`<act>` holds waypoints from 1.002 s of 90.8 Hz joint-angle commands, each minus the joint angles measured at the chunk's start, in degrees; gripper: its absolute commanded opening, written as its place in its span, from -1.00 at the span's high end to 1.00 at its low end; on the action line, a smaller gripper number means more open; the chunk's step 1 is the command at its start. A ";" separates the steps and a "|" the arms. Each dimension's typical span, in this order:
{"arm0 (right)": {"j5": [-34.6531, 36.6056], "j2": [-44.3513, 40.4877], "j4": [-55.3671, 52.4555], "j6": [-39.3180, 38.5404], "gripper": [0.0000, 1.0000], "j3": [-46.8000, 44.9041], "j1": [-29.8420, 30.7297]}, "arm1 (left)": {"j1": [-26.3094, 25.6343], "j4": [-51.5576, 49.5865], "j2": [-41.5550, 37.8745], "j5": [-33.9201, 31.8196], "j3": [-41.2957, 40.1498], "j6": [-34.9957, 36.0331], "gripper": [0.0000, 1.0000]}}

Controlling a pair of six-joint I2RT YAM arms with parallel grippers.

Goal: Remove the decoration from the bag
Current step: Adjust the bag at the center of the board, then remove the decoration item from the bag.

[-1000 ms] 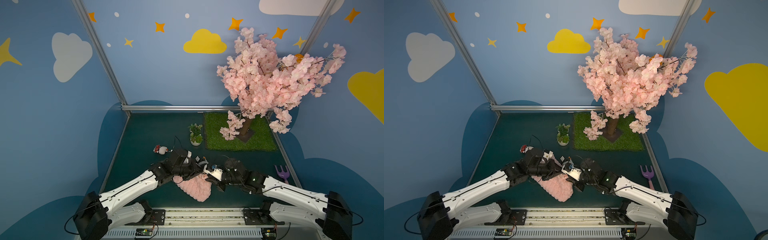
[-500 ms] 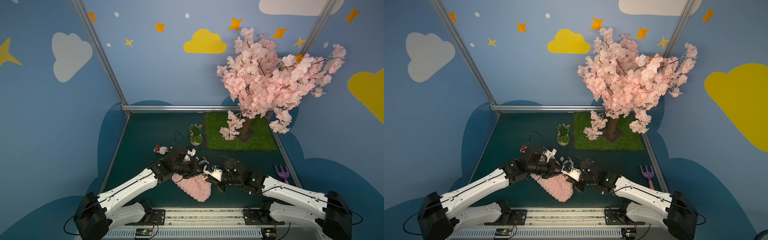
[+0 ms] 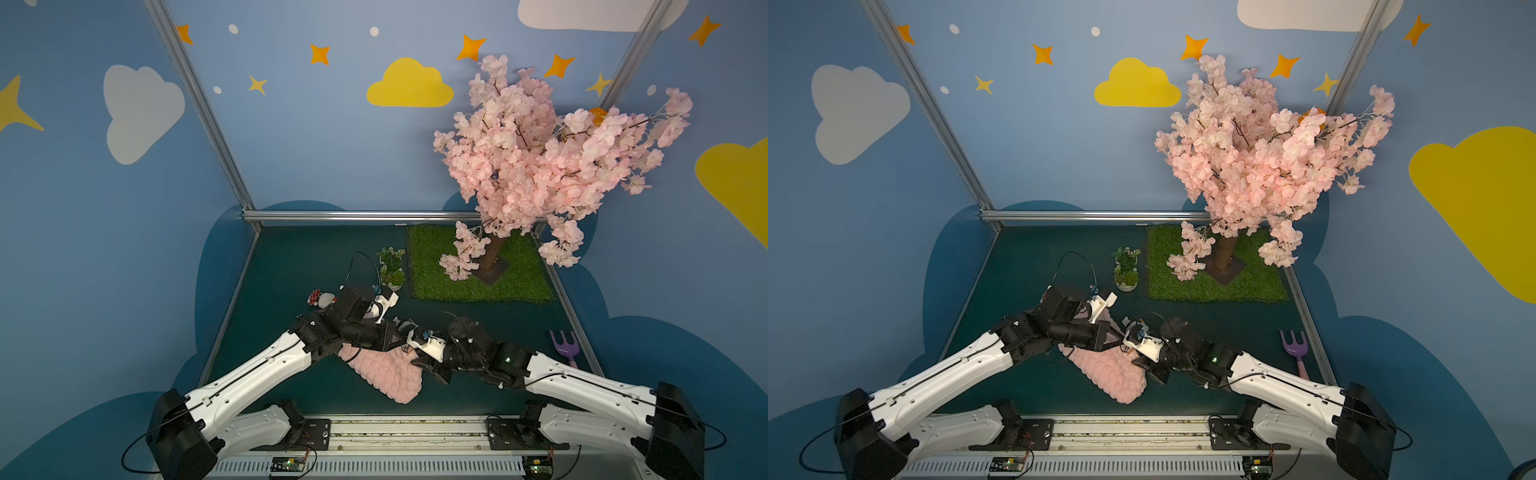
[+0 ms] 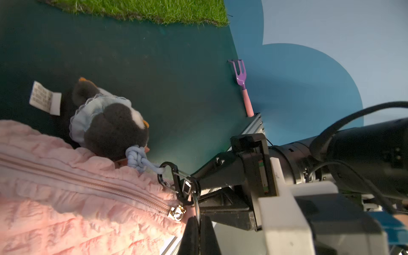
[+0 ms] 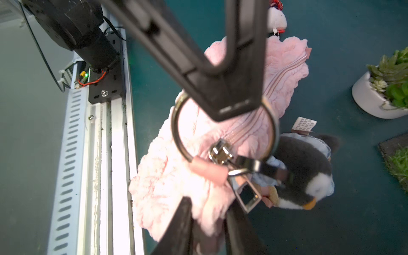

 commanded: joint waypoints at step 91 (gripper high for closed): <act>-15.90 -0.10 -10.64 -2.63 0.05 11.55 -17.04 | 7.18 -4.20 -1.80 10.76 1.07 25.67 0.95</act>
